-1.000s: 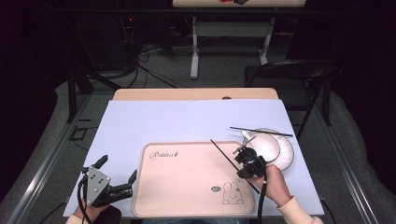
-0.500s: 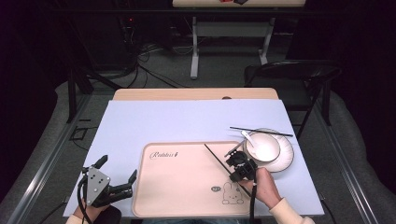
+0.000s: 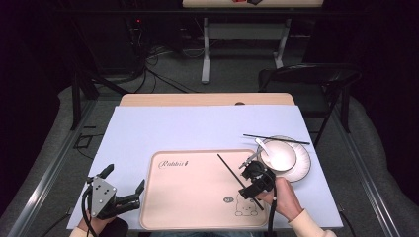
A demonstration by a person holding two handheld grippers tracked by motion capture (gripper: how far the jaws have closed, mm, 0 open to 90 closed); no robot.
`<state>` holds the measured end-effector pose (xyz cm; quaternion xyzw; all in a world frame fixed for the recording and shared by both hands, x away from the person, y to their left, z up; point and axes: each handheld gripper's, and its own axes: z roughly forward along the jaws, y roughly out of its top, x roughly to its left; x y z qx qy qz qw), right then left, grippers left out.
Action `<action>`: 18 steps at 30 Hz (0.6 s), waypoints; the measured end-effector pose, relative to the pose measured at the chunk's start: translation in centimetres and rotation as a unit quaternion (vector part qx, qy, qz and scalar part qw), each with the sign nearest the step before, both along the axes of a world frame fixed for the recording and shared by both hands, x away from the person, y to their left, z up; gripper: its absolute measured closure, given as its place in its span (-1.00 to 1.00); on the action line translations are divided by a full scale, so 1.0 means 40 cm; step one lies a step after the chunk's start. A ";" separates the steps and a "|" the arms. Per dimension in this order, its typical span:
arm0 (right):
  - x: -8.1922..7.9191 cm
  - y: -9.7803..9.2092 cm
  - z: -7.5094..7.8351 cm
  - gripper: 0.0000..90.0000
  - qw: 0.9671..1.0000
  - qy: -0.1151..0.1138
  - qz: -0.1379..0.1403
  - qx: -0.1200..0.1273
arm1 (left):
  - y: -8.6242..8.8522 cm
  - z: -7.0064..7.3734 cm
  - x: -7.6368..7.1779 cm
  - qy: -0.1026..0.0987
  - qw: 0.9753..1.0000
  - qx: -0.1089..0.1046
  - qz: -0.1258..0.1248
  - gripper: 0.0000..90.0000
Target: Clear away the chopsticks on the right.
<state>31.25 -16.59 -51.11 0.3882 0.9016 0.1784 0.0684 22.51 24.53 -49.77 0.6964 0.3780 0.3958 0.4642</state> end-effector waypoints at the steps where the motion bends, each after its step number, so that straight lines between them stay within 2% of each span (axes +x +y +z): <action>1: -0.002 -0.005 0.008 -0.56 1.000 -0.008 0.005 0.005 | -0.001 0.000 0.000 0.000 1.000 0.001 -0.001 -1.00; 4: -0.007 -0.018 0.036 -0.76 0.999 -0.036 0.027 0.005 | 0.000 0.000 0.000 -0.001 1.000 -0.001 0.000 -1.00; 5: -0.007 -0.018 0.036 -0.76 0.999 -0.036 0.027 0.005 | 0.000 0.000 0.000 -0.001 1.000 -0.001 0.000 -1.00; 6: -0.010 -0.032 0.056 -0.91 0.998 -0.045 0.033 0.004 | 0.001 0.000 0.000 0.000 1.000 -0.001 0.001 -1.00; 7: -0.010 -0.032 0.056 -0.91 0.998 -0.045 0.033 0.004 | 0.001 0.000 0.000 0.000 1.000 -0.001 0.001 -1.00; 8: -0.012 -0.052 0.073 -0.96 0.997 -0.061 0.045 0.002 | 0.000 0.000 0.000 0.000 1.000 0.000 0.001 -1.00; 9: -0.012 -0.052 0.073 -0.96 0.997 -0.061 0.045 0.002 | 0.000 0.000 0.000 0.000 1.000 0.000 0.001 -1.00; 10: -0.011 -0.076 0.089 -1.00 0.996 -0.070 0.052 0.005 | -0.001 0.000 -0.001 -0.001 1.000 0.001 0.000 -1.00; 18: -0.009 -0.088 0.096 -1.00 0.996 -0.075 0.052 0.000 | -0.001 0.000 -0.001 -0.001 1.000 0.001 0.000 -1.00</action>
